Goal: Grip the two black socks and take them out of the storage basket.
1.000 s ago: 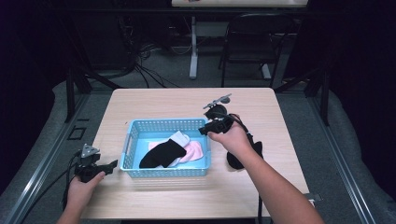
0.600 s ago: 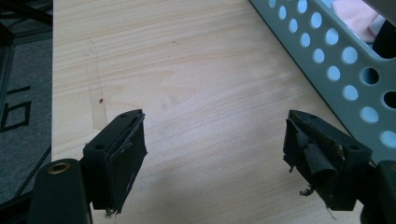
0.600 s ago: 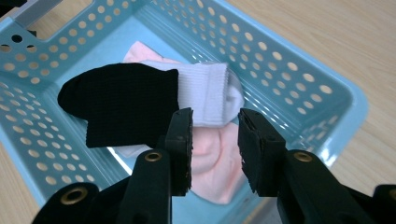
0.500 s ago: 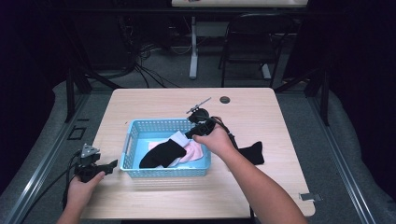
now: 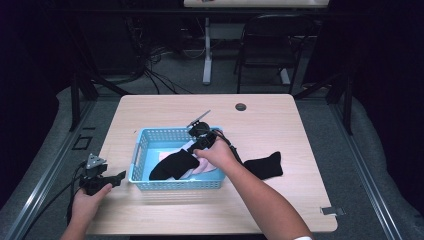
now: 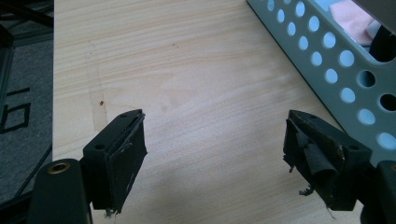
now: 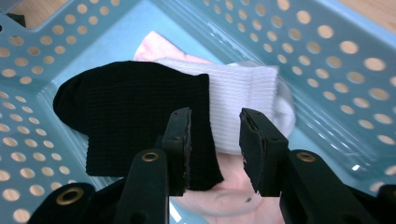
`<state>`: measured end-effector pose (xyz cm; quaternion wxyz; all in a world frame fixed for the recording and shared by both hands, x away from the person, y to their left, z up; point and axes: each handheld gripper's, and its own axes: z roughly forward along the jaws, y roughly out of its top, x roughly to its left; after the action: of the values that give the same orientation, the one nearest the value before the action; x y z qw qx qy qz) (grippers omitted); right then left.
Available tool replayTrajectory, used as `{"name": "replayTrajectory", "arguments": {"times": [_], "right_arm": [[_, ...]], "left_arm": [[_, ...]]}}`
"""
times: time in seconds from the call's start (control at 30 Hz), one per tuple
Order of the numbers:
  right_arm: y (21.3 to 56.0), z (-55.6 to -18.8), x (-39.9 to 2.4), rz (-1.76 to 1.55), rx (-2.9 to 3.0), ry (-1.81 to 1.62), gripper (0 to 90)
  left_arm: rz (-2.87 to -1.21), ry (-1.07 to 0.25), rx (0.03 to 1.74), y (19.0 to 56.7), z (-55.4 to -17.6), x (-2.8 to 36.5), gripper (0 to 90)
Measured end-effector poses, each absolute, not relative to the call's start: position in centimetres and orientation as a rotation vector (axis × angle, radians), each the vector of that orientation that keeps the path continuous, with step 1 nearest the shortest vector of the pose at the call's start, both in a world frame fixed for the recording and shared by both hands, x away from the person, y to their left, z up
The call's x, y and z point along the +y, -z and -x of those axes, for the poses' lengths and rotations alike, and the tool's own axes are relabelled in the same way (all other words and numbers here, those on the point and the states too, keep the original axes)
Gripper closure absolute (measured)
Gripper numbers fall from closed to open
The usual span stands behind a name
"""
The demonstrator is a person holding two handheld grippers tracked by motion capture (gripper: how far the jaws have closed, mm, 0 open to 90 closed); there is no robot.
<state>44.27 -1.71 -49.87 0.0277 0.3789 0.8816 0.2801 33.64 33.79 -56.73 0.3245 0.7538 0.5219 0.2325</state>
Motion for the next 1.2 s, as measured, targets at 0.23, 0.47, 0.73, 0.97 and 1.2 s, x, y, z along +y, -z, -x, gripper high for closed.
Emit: {"name": "replayTrajectory", "arguments": {"times": [0.23, 0.47, 0.73, 0.97, 1.2], "right_arm": [[51.1, -44.8, -0.7, -1.190, 2.744, -0.841, 61.5], [52.1, -45.3, 0.0, -1.236, 2.752, -0.815, 60.6], [52.3, -45.2, 0.3, -1.256, 2.791, -0.800, 72.2], [51.6, -44.7, 0.1, -1.208, 2.795, -0.789, 83.4], [50.5, -43.9, 0.1, -1.172, 2.788, -0.842, 86.3]], "left_arm": [[-1.977, -0.610, 1.367, 56.7, -33.6, 33.8, 20.9], [-1.975, -0.610, 1.366, 56.7, -33.6, 33.8, 20.9], [-1.973, -0.609, 1.368, 56.6, -33.6, 33.8, 21.0], [-1.976, -0.609, 1.366, 56.7, -33.7, 33.8, 20.9], [-1.979, -0.609, 1.367, 56.7, -33.6, 33.8, 20.9]]}}
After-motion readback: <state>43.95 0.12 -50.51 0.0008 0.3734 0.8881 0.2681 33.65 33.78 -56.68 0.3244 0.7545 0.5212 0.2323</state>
